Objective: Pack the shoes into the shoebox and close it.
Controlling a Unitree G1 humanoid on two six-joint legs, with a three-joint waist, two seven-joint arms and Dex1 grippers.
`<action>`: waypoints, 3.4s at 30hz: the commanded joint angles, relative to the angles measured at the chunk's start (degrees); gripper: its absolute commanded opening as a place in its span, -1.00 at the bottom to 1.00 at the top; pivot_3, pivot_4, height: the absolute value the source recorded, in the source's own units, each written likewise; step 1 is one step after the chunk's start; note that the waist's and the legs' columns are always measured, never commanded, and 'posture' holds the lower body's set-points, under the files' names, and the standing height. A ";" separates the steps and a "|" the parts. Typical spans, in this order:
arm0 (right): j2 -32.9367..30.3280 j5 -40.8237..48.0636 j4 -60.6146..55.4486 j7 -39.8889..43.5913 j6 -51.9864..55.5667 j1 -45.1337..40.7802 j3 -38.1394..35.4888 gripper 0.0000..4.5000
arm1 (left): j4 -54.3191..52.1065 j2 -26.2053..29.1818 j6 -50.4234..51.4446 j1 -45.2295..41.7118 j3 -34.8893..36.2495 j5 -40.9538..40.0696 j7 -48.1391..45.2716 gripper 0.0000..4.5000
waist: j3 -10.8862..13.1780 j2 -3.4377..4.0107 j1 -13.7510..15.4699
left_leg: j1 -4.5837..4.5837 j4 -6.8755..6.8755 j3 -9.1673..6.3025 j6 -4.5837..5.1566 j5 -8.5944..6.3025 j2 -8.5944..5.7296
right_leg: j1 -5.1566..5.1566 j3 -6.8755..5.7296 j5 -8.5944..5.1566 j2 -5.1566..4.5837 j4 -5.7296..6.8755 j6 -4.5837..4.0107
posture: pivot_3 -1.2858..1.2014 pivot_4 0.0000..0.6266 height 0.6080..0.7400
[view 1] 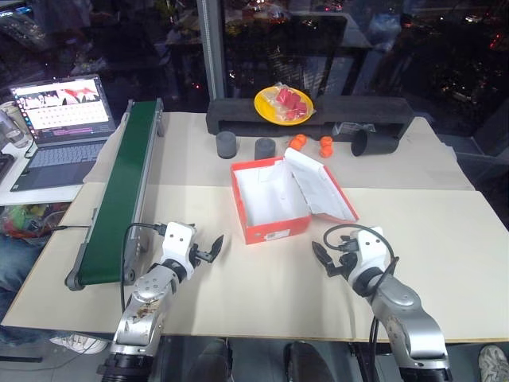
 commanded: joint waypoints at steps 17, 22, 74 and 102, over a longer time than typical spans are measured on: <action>-9.20 5.78 -13.14 1.45 13.46 -11.73 -6.09 0.99 | -3.72 2.05 1.29 -10.34 7.34 -6.49 -0.49 1.00 | 0.03 -0.02 -0.06 | -0.04 0.02 0.03 0.00 0.00 0.02 | -0.05 -0.01 0.01 0.01 0.01 0.00 | 0.03 -0.52 1.00; -10.05 7.85 -8.50 3.38 15.42 -21.07 -4.68 0.99 | -3.22 4.04 6.65 -15.21 10.80 -5.73 4.18 1.00 | 0.02 -0.04 -0.07 | -0.03 0.01 0.02 0.01 0.00 0.03 | 0.03 -0.06 0.01 0.03 -0.04 0.01 | 0.03 -0.52 1.00; -1.84 8.18 7.30 18.64 4.42 -35.97 8.72 0.99 | 40.96 20.16 -7.54 -25.10 24.48 -5.80 1.35 1.00 | 0.05 -0.09 -1.72 | 0.03 -0.10 0.04 -0.08 -0.05 0.37 | -0.19 -0.05 0.25 0.40 0.05 -0.37 | 0.03 -0.52 1.00; 14.26 47.92 19.47 -13.41 22.58 -60.58 -26.48 1.00 | 3.93 -2.81 16.59 -46.18 4.64 -23.37 -1.36 0.09 | 0.16 -0.30 -0.38 | -0.43 -0.04 0.01 -0.19 0.04 0.36 | -0.57 -0.10 0.63 0.39 0.12 -0.75 | 0.03 -0.52 1.00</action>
